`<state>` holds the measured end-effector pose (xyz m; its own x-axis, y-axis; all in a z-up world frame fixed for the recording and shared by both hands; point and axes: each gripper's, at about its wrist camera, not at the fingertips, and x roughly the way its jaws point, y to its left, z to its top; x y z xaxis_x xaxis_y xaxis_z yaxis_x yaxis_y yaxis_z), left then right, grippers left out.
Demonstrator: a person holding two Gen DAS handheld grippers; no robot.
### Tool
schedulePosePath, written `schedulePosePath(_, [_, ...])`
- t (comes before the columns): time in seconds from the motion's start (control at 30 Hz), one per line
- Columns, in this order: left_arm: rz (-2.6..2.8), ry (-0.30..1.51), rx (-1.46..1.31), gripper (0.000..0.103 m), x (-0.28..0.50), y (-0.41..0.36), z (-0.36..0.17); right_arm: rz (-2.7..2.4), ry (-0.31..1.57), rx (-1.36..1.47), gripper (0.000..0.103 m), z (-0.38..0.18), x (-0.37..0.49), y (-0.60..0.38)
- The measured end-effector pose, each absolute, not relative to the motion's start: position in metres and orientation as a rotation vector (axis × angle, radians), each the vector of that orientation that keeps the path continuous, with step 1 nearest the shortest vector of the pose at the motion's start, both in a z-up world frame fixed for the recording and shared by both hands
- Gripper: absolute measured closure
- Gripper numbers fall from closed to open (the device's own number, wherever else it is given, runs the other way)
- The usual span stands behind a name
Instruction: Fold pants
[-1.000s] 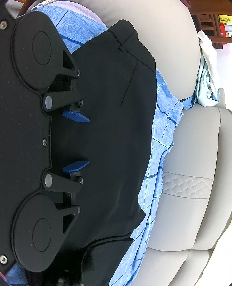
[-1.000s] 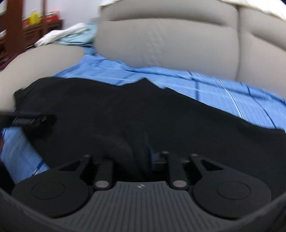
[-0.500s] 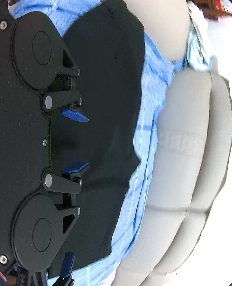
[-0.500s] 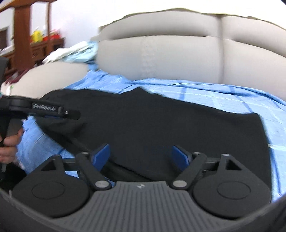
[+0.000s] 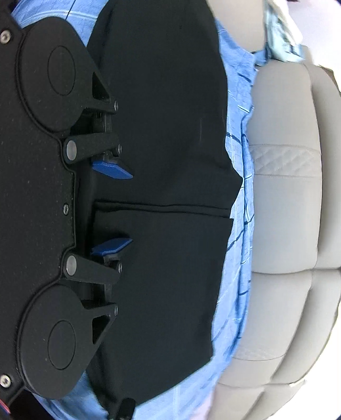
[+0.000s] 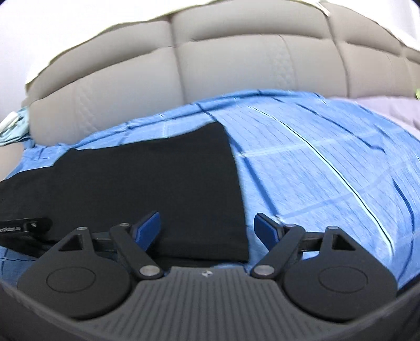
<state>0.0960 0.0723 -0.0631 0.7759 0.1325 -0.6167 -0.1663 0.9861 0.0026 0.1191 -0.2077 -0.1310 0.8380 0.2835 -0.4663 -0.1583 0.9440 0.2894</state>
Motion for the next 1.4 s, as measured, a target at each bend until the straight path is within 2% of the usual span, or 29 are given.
schedulePosePath(0.07, [0.166,0.663,-0.043,0.054,0.095,0.070,-0.065,0.236,0.555,0.257,0.025,-0.137,0.121,-0.212])
schedulePosePath(0.13, [0.168,0.663,-0.053,0.054,0.095,0.069,-0.066,0.259,0.583,0.289,0.048,-0.142,0.124,-0.214])
schedulePosePath(0.23, [0.175,0.660,-0.050,0.053,0.094,0.067,-0.066,0.279,0.585,0.272,0.061,-0.142,0.123,-0.209])
schedulePosePath(0.3, [0.177,0.657,-0.042,0.053,0.095,0.067,-0.066,0.284,0.592,0.246,0.065,-0.139,0.124,-0.209])
schedulePosePath(0.37, [0.175,0.658,-0.039,0.053,0.095,0.067,-0.066,0.279,0.590,0.246,0.062,-0.135,0.126,-0.213])
schedulePosePath(0.43, [0.171,0.660,-0.041,0.052,0.096,0.069,-0.066,0.255,0.556,0.271,0.039,-0.129,0.132,-0.223])
schedulePosePath(0.5, [0.171,0.658,-0.038,0.052,0.096,0.069,-0.067,0.266,0.537,0.269,0.024,-0.121,0.147,-0.230])
schedulePosePath(0.83, [0.177,0.642,-0.043,0.052,0.093,0.067,-0.068,0.355,0.573,0.324,0.023,-0.108,0.280,-0.228])
schedulePosePath(0.87, [0.177,0.640,-0.043,0.052,0.093,0.068,-0.069,0.378,0.595,0.337,0.028,-0.110,0.291,-0.226])
schedulePosePath(0.9, [0.179,0.637,-0.042,0.052,0.092,0.067,-0.069,0.393,0.604,0.351,0.041,-0.111,0.298,-0.223])
schedulePosePath(0.93, [0.180,0.634,-0.042,0.052,0.092,0.067,-0.070,0.398,0.603,0.344,0.064,-0.109,0.301,-0.219])
schedulePosePath(0.97, [0.182,0.633,-0.043,0.052,0.091,0.067,-0.070,0.420,0.622,0.338,0.080,-0.108,0.304,-0.215])
schedulePosePath(1.0, [0.184,0.631,-0.046,0.052,0.091,0.067,-0.070,0.425,0.634,0.340,0.089,-0.107,0.305,-0.212])
schedulePosePath(1.07, [0.186,0.631,-0.055,0.052,0.091,0.068,-0.070,0.406,0.606,0.296,0.094,-0.103,0.302,-0.207])
schedulePosePath(1.17, [0.173,0.629,-0.065,0.047,0.090,0.066,-0.071,0.355,0.543,0.259,0.094,-0.094,0.298,-0.209])
schedulePosePath(1.27, [0.166,0.635,-0.042,0.046,0.089,0.062,-0.070,0.317,0.611,0.226,0.094,-0.106,0.312,-0.207])
schedulePosePath(1.3, [0.166,0.644,-0.048,0.046,0.088,0.063,-0.067,0.314,0.597,0.197,0.090,-0.106,0.310,-0.204])
schedulePosePath(1.33, [0.162,0.655,-0.065,0.046,0.086,0.066,-0.064,0.305,0.595,0.178,0.063,-0.103,0.307,-0.203])
schedulePosePath(1.37, [0.161,0.658,-0.092,0.046,0.082,0.073,-0.059,0.299,0.585,0.163,0.056,-0.100,0.304,-0.201])
schedulePosePath(1.4, [0.168,0.648,-0.123,0.047,0.076,0.081,-0.054,0.295,0.570,0.139,0.043,-0.096,0.299,-0.199])
